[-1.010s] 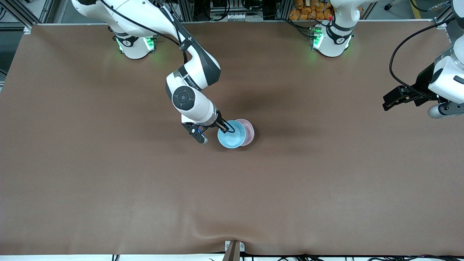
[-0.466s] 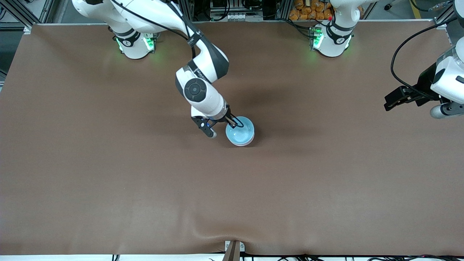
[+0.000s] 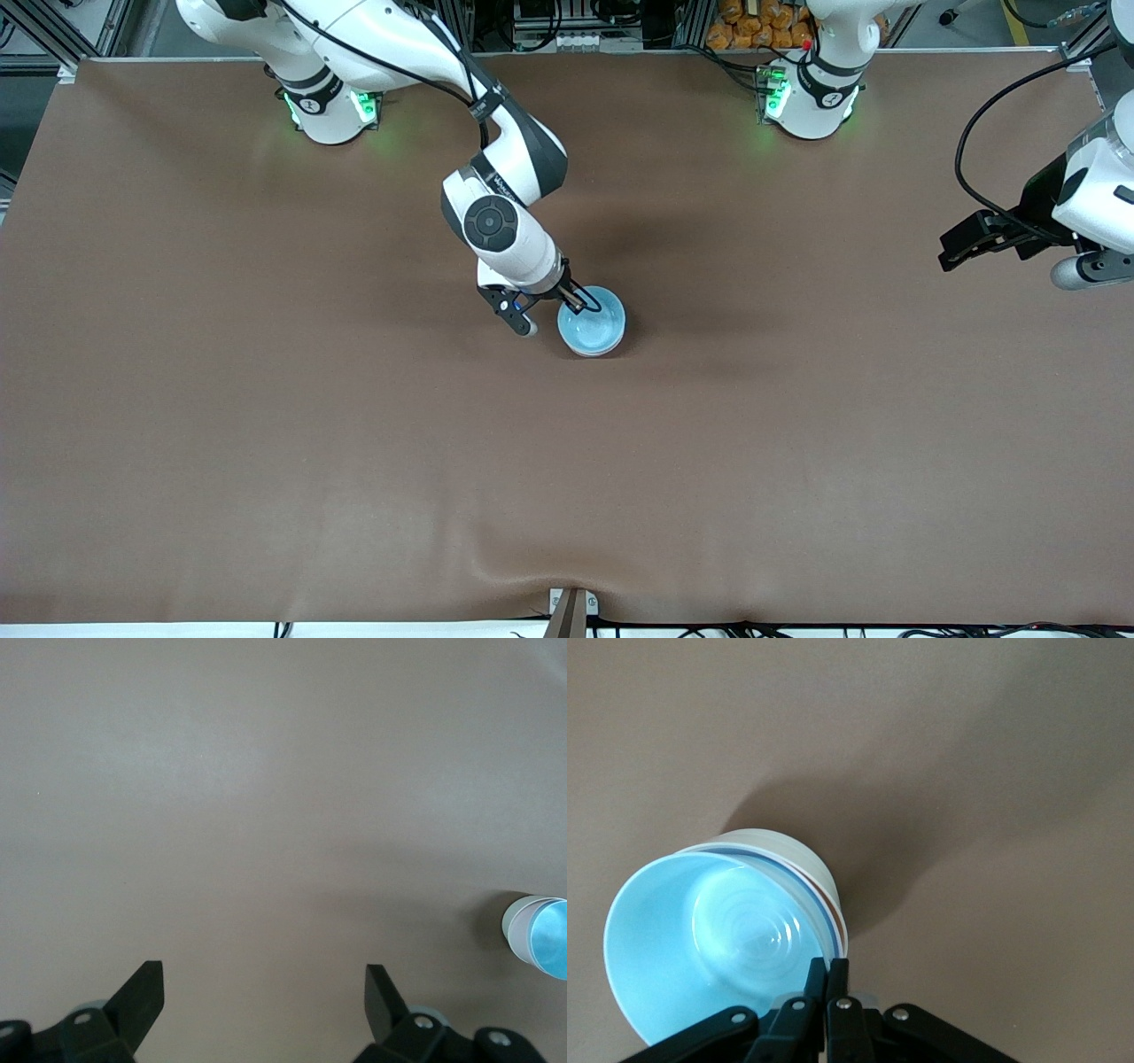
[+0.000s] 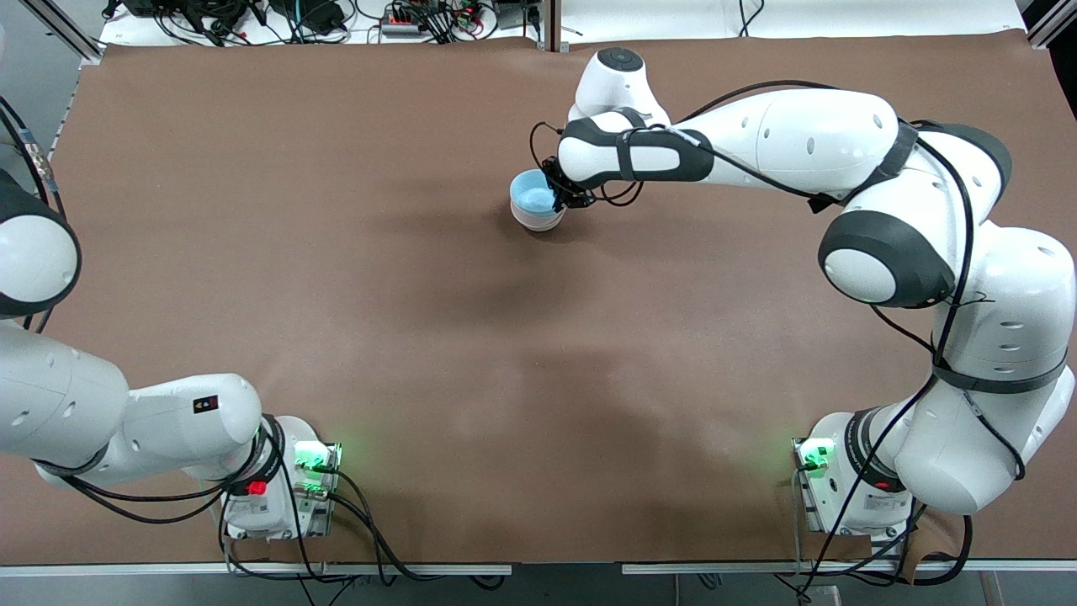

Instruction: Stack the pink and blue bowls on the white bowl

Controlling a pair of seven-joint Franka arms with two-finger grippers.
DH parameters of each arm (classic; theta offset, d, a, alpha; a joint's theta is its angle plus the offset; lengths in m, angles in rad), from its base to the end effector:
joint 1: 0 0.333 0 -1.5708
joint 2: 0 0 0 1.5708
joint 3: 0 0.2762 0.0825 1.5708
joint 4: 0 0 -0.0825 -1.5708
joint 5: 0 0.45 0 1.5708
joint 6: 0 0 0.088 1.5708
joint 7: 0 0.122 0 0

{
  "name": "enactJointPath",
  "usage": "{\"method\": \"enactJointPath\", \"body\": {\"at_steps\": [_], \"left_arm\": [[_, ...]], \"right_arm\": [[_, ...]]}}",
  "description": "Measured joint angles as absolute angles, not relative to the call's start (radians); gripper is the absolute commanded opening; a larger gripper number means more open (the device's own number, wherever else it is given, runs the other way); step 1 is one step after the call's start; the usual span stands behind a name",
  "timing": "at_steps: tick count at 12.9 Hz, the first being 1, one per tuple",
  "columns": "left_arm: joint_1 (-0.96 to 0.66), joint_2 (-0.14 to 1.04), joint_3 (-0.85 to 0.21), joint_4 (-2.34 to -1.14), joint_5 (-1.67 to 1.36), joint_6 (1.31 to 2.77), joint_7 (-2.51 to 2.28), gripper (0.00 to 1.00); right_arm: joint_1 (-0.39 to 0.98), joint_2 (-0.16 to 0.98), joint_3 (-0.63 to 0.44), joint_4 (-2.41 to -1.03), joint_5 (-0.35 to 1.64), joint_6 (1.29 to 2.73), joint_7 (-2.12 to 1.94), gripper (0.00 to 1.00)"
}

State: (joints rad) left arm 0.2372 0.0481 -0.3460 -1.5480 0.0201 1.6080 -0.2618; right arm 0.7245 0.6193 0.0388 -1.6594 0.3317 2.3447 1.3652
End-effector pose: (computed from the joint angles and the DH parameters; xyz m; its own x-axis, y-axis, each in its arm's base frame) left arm 0.6334 -0.0629 0.5568 0.9882 0.1523 0.0152 0.1523 -0.9883 0.0002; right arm 0.5154 0.5027 0.1657 0.6569 -0.7090 -0.2565 -0.7462 -0.6601 -0.0864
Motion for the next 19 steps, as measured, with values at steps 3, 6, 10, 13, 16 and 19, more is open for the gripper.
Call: {"method": "enactJointPath", "body": {"at_steps": [3,6,10,13,16,19], "left_arm": [[0.237,0.048,-0.346,-1.548,0.02,1.608,-0.262,1.0],[0.237,0.048,-0.346,-1.548,0.02,1.608,-0.262,1.0],[0.237,0.049,-0.346,-1.549,0.02,1.608,-0.262,1.0],[0.237,0.049,-0.346,-1.55,0.02,1.608,-0.262,1.0],[0.237,0.049,-0.346,-1.55,0.02,1.608,-0.262,1.0],[0.237,0.049,-0.346,-1.55,0.02,1.608,-0.262,1.0]], "right_arm": [[0.723,0.623,0.025,-1.659,0.332,2.346,1.365,1.0],[0.714,0.623,0.015,-1.646,0.332,2.335,1.365,1.0],[0.644,0.618,0.01,-1.506,0.331,2.123,1.358,1.0],[0.563,0.603,0.008,-1.415,0.33,2.023,1.242,1.0],[0.464,0.575,0.0,-1.366,0.329,1.947,1.134,1.0],[0.31,0.549,-0.001,-1.256,0.319,1.757,0.967,1.0]]}}
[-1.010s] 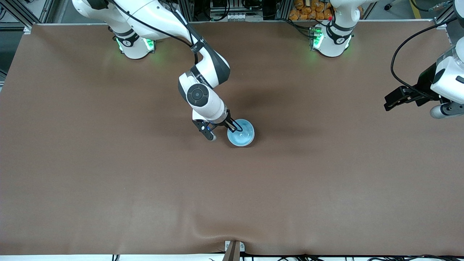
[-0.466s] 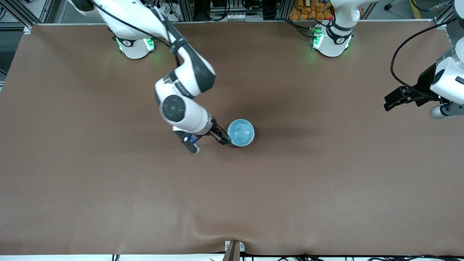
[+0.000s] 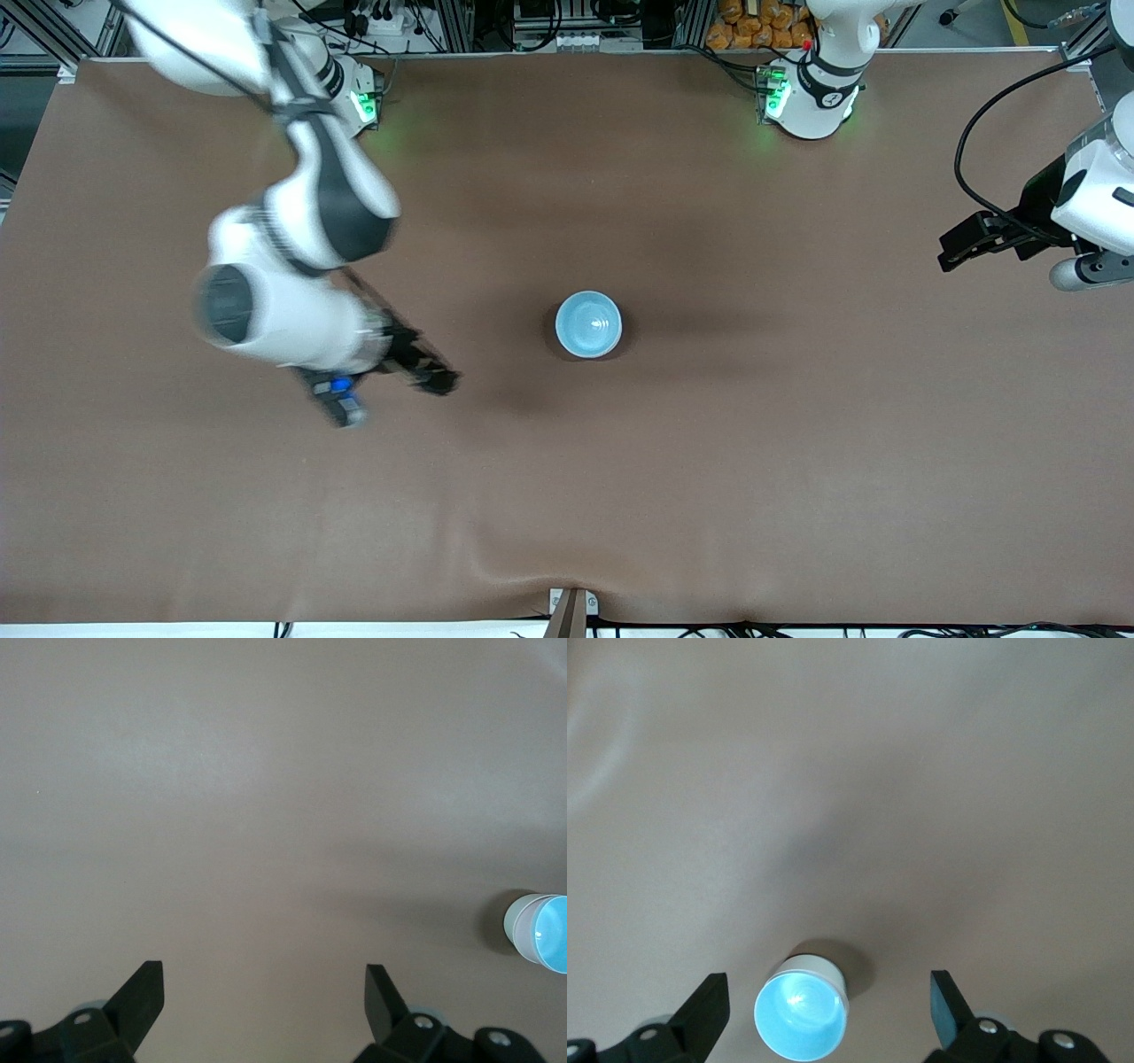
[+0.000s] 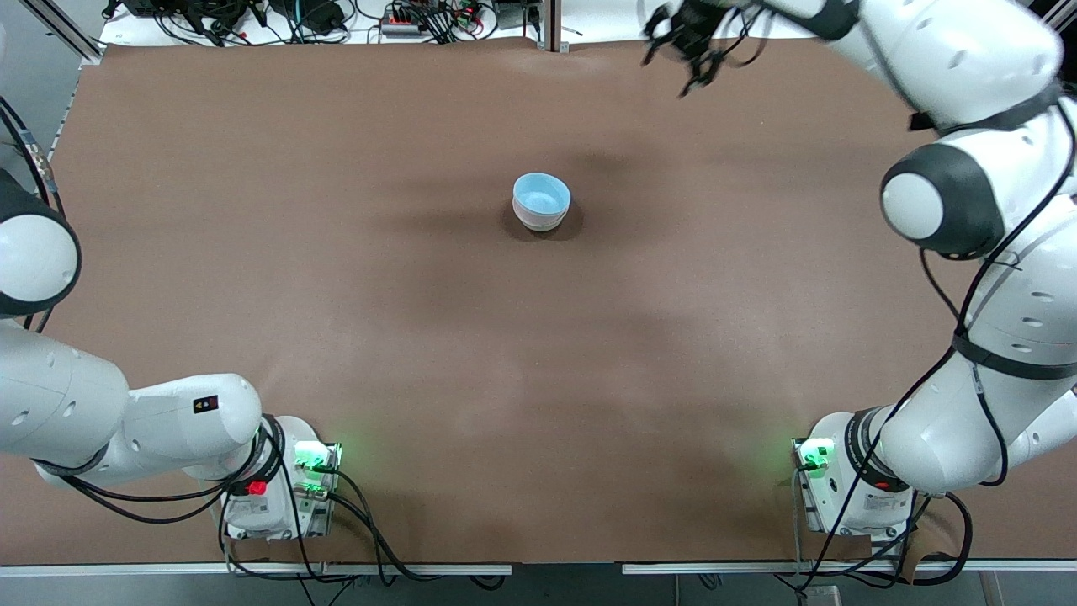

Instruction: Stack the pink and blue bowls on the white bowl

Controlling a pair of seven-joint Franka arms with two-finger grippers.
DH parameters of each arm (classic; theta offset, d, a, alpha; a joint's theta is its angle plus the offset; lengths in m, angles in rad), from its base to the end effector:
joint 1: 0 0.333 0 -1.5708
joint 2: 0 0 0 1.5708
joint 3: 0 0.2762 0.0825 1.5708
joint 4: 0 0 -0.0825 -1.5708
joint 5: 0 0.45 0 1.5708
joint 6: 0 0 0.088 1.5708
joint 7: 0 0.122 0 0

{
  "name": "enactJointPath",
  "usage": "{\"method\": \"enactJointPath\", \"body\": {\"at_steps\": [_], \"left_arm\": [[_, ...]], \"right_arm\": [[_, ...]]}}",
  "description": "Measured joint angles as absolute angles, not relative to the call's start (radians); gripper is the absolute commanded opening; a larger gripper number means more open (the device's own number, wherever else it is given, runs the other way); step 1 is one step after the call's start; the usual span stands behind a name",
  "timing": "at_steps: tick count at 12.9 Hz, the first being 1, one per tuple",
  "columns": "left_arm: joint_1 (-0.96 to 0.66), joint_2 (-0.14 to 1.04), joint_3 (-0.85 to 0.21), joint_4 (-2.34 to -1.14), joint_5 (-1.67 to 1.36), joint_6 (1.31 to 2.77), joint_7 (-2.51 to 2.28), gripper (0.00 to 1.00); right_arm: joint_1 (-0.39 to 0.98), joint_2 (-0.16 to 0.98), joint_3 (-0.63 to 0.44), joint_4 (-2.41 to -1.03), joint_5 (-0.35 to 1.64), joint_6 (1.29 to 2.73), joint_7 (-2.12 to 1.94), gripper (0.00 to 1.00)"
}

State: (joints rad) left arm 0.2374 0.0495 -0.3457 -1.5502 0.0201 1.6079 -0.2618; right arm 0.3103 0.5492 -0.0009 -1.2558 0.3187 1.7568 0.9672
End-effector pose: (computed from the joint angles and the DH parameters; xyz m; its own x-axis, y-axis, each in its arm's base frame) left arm 0.6336 -0.0625 0.5548 0.9882 0.1527 0.0116 0.1528 -0.9883 -0.0003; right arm 0.7089 0.2608 0.3803 0.7300 -0.6220 -0.2830 -0.6712 -0.7305 -0.1256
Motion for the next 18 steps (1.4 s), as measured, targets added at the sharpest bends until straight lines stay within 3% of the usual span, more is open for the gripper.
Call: {"method": "enactJointPath", "body": {"at_steps": [5,11,18], "left_arm": [[0.238,0.05,-0.346,-1.547,0.02,1.608,-0.262,1.0],[0.238,0.058,-0.345,-1.546,0.02,1.608,-0.262,1.0],[0.238,0.058,-0.345,-1.546,0.02,1.608,-0.262,1.0]], "right_arm": [[0.149,0.496,0.002,-1.151,0.165,1.54,0.537,1.0],[0.031,0.251,0.001,-1.146,0.106,1.34,0.248,1.0],[0.032,-0.059,0.06,-1.58,0.0,1.479,0.247,1.0]]}}
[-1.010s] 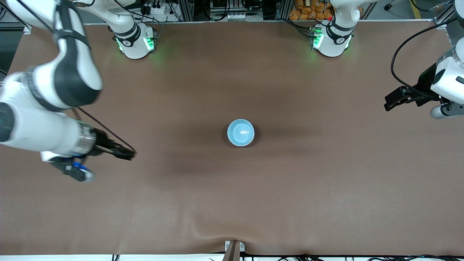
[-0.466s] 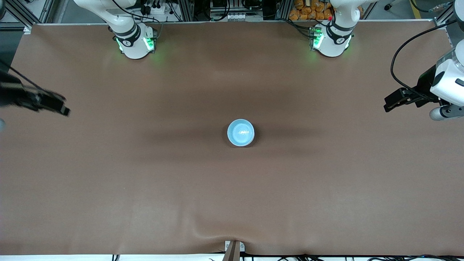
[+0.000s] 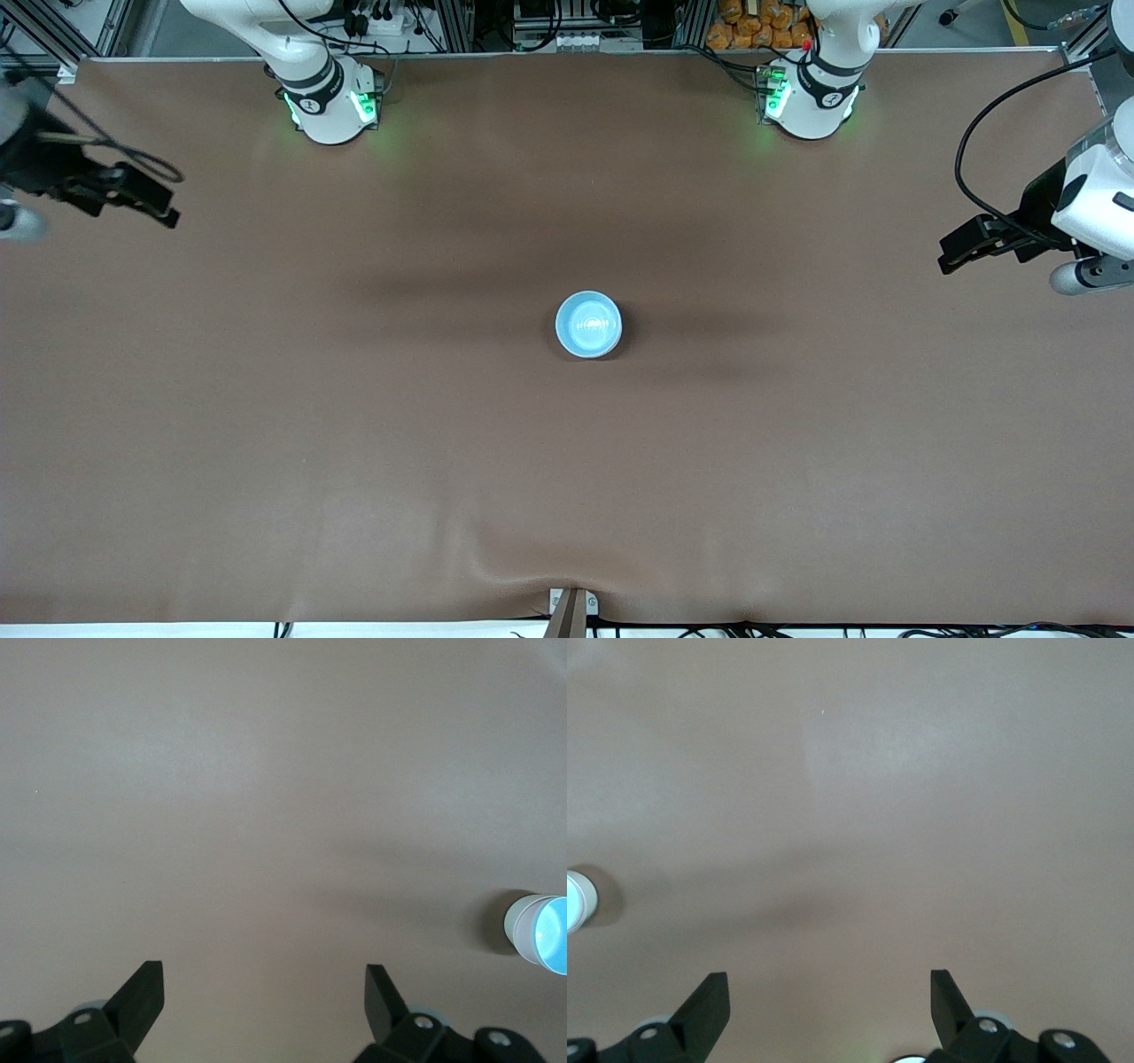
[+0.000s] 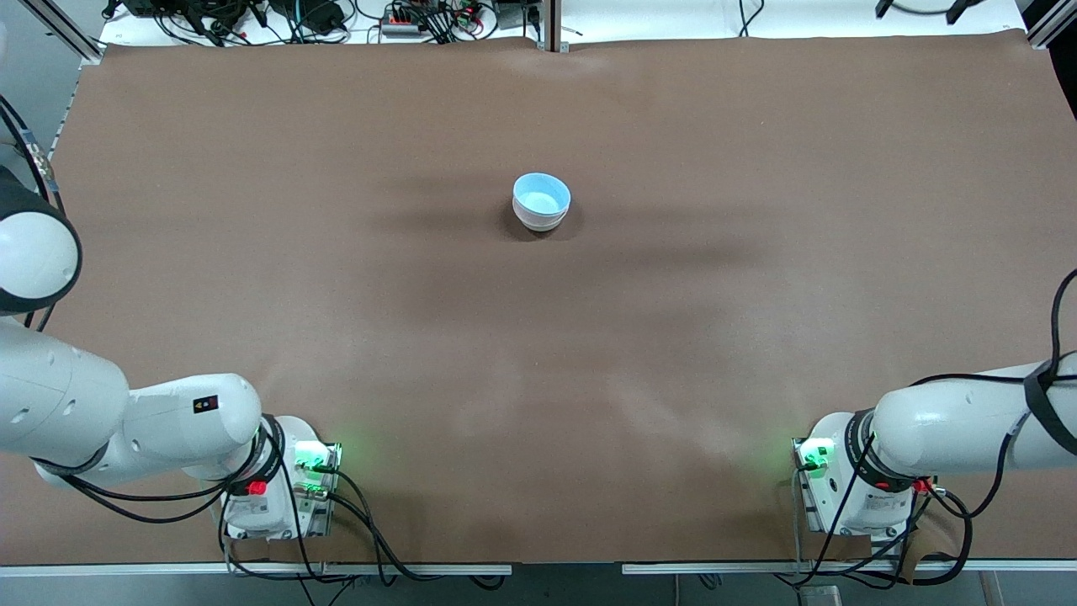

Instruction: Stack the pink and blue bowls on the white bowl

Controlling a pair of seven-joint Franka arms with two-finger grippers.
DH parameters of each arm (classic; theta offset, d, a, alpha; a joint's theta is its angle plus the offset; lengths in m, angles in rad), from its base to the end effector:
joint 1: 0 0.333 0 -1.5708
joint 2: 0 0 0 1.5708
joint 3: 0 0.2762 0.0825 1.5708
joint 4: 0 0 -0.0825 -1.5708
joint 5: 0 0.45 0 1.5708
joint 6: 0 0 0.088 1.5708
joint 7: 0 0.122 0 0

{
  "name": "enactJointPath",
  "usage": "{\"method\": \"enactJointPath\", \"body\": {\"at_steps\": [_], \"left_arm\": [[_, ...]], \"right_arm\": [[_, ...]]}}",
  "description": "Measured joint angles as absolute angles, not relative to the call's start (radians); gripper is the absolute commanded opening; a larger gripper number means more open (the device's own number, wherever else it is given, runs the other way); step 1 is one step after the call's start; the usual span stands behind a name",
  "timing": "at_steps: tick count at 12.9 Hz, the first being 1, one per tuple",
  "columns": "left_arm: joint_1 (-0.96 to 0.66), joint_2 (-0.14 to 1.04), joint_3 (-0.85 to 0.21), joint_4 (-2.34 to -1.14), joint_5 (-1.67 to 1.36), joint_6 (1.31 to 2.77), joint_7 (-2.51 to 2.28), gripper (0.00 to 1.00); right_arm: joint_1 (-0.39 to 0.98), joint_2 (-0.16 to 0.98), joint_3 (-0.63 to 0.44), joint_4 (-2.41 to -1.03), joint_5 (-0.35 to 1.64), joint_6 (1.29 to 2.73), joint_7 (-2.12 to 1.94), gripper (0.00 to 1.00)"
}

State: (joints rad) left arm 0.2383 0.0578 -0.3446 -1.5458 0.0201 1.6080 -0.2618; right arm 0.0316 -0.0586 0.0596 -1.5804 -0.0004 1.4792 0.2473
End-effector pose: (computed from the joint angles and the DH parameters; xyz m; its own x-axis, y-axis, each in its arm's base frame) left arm 0.6357 -0.0608 0.5522 0.9879 0.1548 0.0077 0.1548 -0.9879 0.0015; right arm 0.5918 0.0549 0.5923 0.9870 -0.1558 -0.0404 -0.1554 -0.9878 0.0142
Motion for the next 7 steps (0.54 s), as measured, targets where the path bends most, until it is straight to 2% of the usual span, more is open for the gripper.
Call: {"method": "enactJointPath", "body": {"at_steps": [7], "left_arm": [[0.238,0.058,-0.344,-1.546,0.02,1.608,-0.262,1.0]], "right_arm": [[0.0,-0.046,0.057,-1.554,-0.005,1.517,0.192,1.0]]}}
